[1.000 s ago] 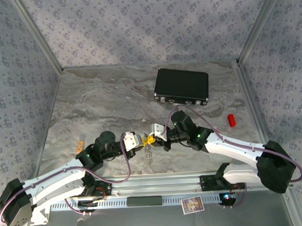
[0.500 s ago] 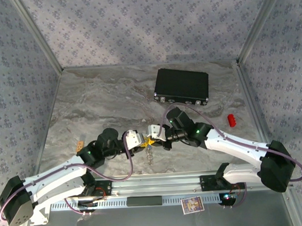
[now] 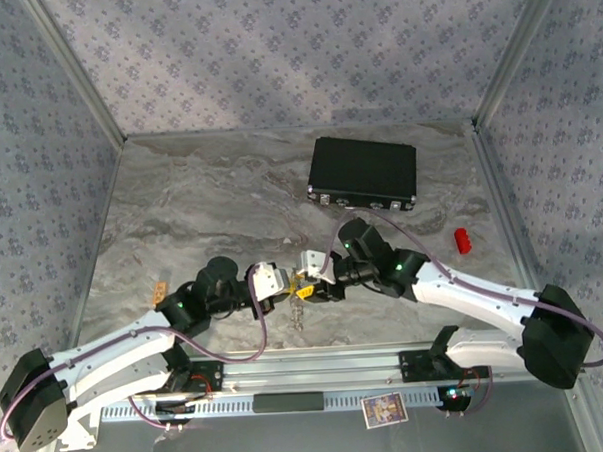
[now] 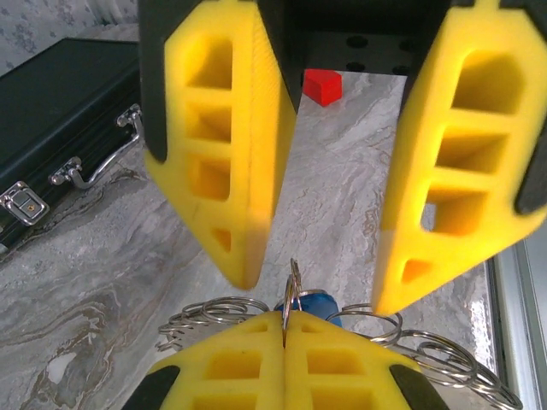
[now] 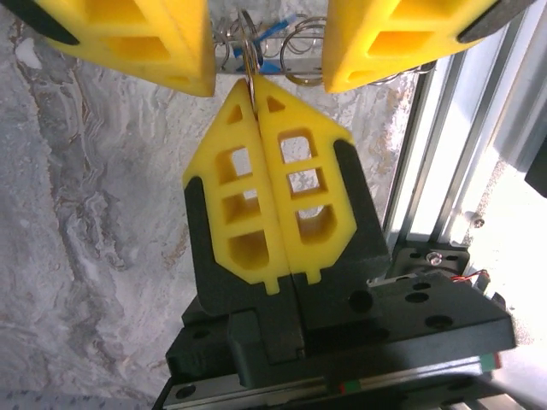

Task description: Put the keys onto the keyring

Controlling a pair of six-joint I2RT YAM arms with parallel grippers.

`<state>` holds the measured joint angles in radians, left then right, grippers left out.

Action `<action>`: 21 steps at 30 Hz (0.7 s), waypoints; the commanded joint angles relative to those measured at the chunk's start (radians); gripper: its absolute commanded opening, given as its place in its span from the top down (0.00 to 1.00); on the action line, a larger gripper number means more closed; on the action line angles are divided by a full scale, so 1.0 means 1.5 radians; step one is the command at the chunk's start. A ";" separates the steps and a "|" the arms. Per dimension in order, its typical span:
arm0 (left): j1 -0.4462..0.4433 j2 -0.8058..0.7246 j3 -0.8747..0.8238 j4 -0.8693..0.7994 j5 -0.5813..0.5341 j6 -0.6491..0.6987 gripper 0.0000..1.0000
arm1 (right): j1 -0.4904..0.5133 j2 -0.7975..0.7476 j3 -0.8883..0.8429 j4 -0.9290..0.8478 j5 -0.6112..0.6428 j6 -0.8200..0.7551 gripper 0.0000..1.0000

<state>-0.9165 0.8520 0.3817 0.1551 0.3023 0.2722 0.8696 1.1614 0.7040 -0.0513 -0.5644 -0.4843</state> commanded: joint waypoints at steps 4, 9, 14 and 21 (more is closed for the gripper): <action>-0.001 -0.016 -0.038 0.110 0.012 -0.025 1.00 | -0.011 -0.012 -0.046 0.087 -0.025 0.051 0.62; -0.001 -0.026 -0.047 0.119 0.015 -0.029 1.00 | -0.010 0.000 -0.050 0.104 -0.025 0.056 0.75; -0.001 -0.035 -0.050 0.124 0.017 -0.033 1.00 | -0.009 0.004 -0.049 0.109 -0.023 0.056 0.78; -0.001 -0.048 -0.051 0.135 0.027 -0.035 1.00 | -0.008 0.008 -0.042 0.105 -0.020 0.050 0.86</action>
<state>-0.9165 0.8040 0.3054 0.2893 0.3073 0.2344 0.8551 1.1679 0.6357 0.0898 -0.5842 -0.4118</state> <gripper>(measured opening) 0.045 0.158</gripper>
